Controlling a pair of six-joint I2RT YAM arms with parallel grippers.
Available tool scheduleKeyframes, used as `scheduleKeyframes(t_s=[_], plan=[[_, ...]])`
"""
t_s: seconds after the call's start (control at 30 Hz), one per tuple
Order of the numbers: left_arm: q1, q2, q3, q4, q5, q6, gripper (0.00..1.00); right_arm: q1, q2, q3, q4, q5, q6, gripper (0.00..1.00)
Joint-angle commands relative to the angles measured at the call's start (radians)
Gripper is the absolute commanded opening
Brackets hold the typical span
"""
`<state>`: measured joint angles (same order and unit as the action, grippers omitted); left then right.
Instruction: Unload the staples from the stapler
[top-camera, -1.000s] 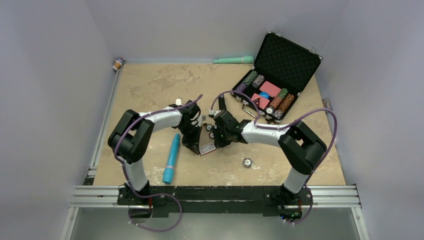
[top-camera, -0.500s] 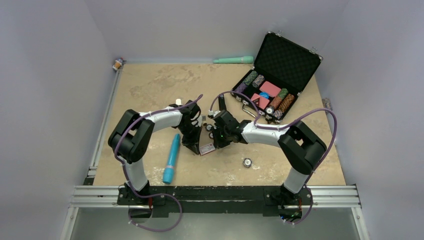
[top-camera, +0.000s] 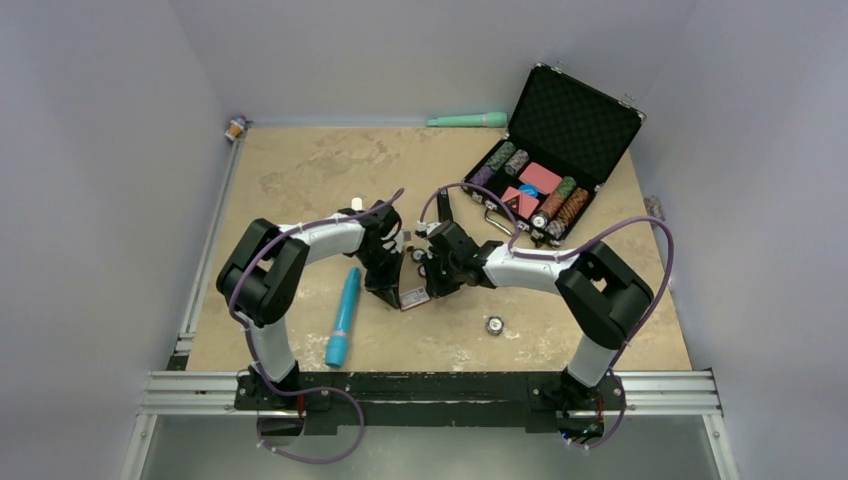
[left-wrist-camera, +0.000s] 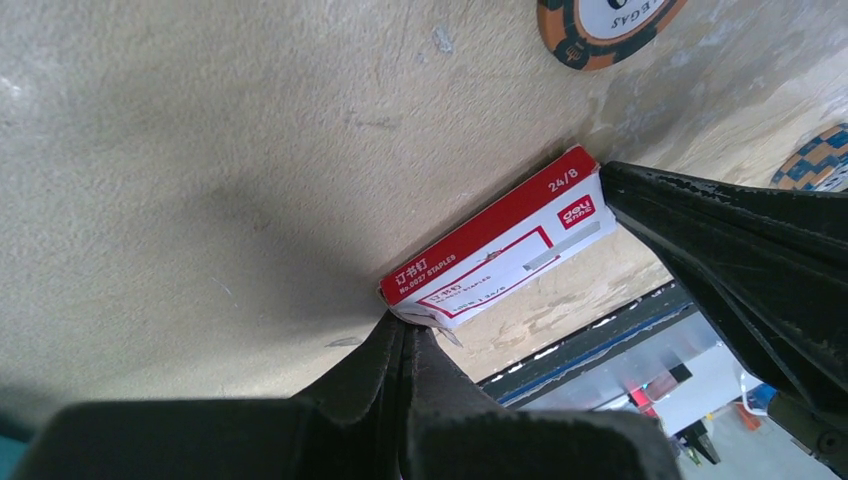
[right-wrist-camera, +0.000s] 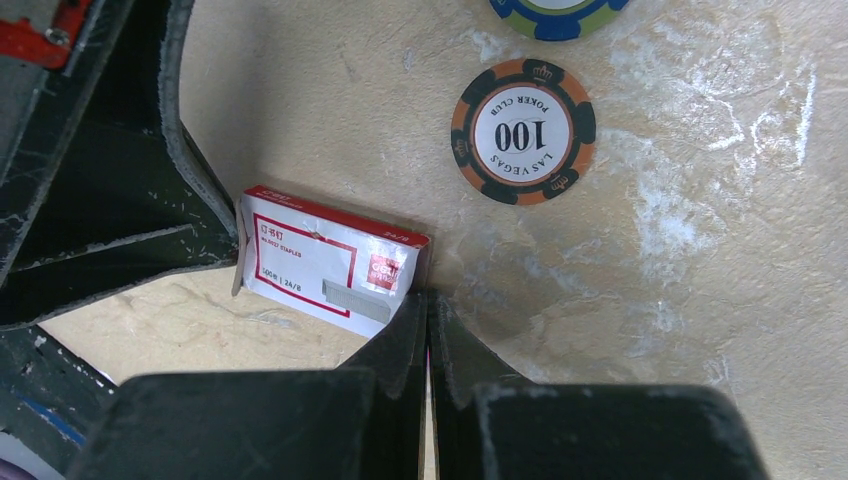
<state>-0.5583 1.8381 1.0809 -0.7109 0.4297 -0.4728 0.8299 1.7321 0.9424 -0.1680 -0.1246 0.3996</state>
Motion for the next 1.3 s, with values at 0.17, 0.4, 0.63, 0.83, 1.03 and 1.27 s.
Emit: scheduleKeyframes(t_s=[0.17, 0.4, 0.63, 0.83, 1.03, 1.27], plan=[[0.005, 0.009, -0.045, 0.113, 0.072, -0.074, 0.00, 0.008, 0.041, -0.052, -0.009, -0.030, 0.028, 0.00], [0.005, -0.017, -0.025, 0.056, 0.014, -0.048, 0.00, 0.008, 0.032, -0.043, -0.055, 0.029, 0.049, 0.00], [0.005, -0.082, 0.046, -0.080, -0.108, -0.018, 0.00, 0.008, 0.000, 0.004, -0.156, 0.113, 0.051, 0.01], [0.005, -0.201, 0.103, -0.191, -0.185, -0.011, 0.00, 0.008, -0.056, 0.111, -0.273, 0.189, 0.027, 0.26], [0.005, -0.336, 0.164, -0.270, -0.218, -0.004, 0.00, 0.005, -0.083, 0.322, -0.414, 0.260, -0.002, 0.44], [0.005, -0.516, 0.215, -0.324, -0.254, 0.015, 0.00, 0.002, -0.120, 0.535, -0.525, 0.283, -0.019, 0.86]])
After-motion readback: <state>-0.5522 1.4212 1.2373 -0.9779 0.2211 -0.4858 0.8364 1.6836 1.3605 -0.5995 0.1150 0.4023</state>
